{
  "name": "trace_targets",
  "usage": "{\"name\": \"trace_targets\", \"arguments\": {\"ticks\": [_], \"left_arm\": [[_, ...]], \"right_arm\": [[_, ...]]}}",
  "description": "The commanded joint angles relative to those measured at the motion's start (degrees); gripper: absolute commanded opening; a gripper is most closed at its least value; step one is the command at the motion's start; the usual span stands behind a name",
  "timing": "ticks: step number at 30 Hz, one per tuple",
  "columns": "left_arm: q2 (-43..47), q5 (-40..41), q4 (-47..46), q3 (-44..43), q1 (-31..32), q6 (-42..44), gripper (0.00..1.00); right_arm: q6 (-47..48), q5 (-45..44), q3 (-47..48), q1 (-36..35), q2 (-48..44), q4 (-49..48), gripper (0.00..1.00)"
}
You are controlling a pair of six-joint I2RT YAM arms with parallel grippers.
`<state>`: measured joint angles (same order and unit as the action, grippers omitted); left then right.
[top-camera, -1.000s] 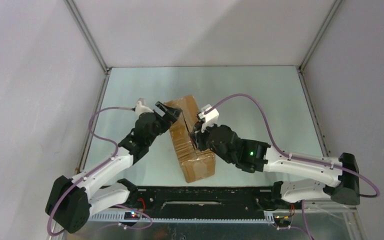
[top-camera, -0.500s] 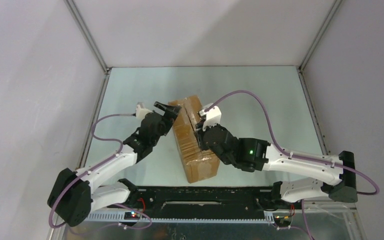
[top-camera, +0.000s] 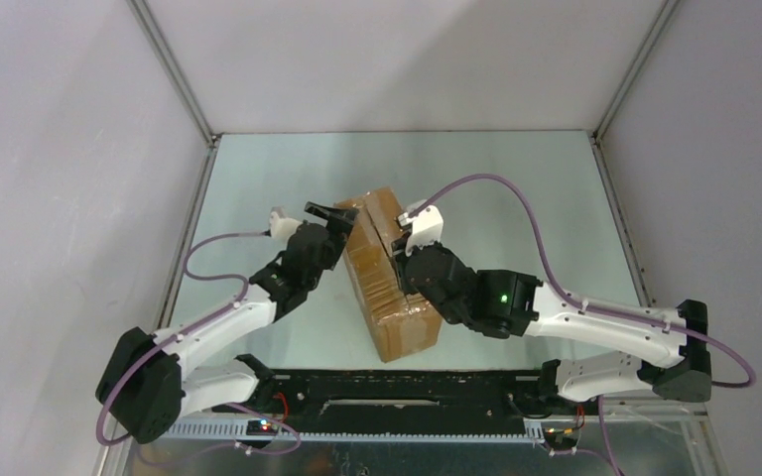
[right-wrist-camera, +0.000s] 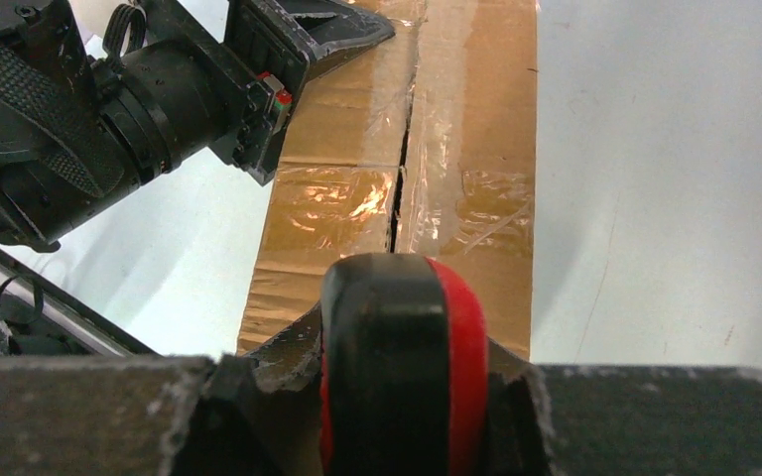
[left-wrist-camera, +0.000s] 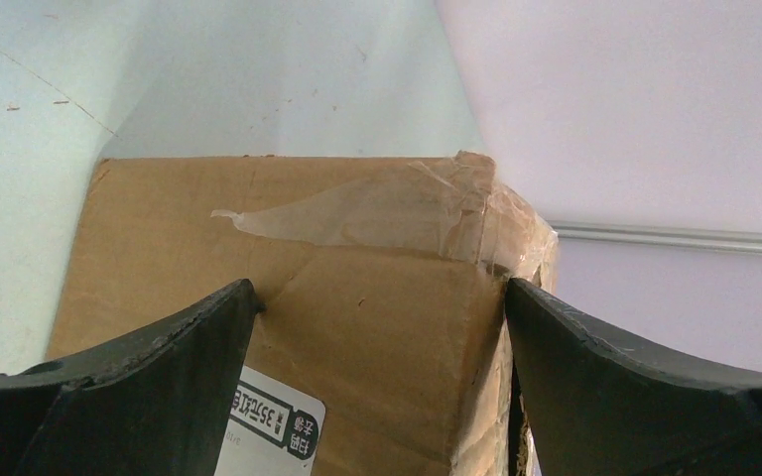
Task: Unpack the express box
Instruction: Cut the express box at the center of the board.
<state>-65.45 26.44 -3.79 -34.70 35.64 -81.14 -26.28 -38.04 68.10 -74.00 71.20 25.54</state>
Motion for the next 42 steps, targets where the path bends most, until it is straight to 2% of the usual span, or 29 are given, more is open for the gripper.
{"name": "trace_targets", "arguments": {"ticks": [1, 5, 12, 20, 26, 29, 36, 42], "left_arm": [[-5.32, 11.64, 18.10, 2.36, -1.63, -0.12, 0.97], [-5.58, 11.96, 18.47, 2.44, -1.45, -0.66, 0.97], [-6.08, 12.79, 19.20, 2.84, -0.79, -1.39, 0.97], [-5.39, 14.08, 20.18, 2.84, 0.16, -1.77, 0.97], [-4.47, 15.98, 22.01, 2.71, 1.54, -3.04, 0.97], [-4.26, 16.45, 22.35, 2.98, 1.86, -3.73, 0.97], [-2.93, 17.49, 23.41, 2.63, 3.32, -3.67, 0.97], [-1.25, 19.85, 25.39, 0.77, 4.59, -2.64, 0.97]], "right_arm": [[-0.51, 3.40, 3.96, -2.06, -4.30, 4.37, 0.00], [-0.91, 1.00, 3.75, -2.20, -5.75, 6.48, 0.00], [0.55, 0.64, 3.63, -1.06, -8.01, 2.52, 0.00], [-0.06, -2.03, 3.27, -1.14, -8.46, 3.64, 0.00], [0.54, -5.74, -0.15, -1.68, -14.08, 0.52, 0.00], [0.18, -4.57, -2.12, -1.89, -16.48, -0.05, 0.00], [-3.32, -2.32, -8.06, -2.78, -17.70, -0.48, 0.00], [-3.21, -6.76, -9.59, -4.14, -17.82, -0.78, 0.00]]}}
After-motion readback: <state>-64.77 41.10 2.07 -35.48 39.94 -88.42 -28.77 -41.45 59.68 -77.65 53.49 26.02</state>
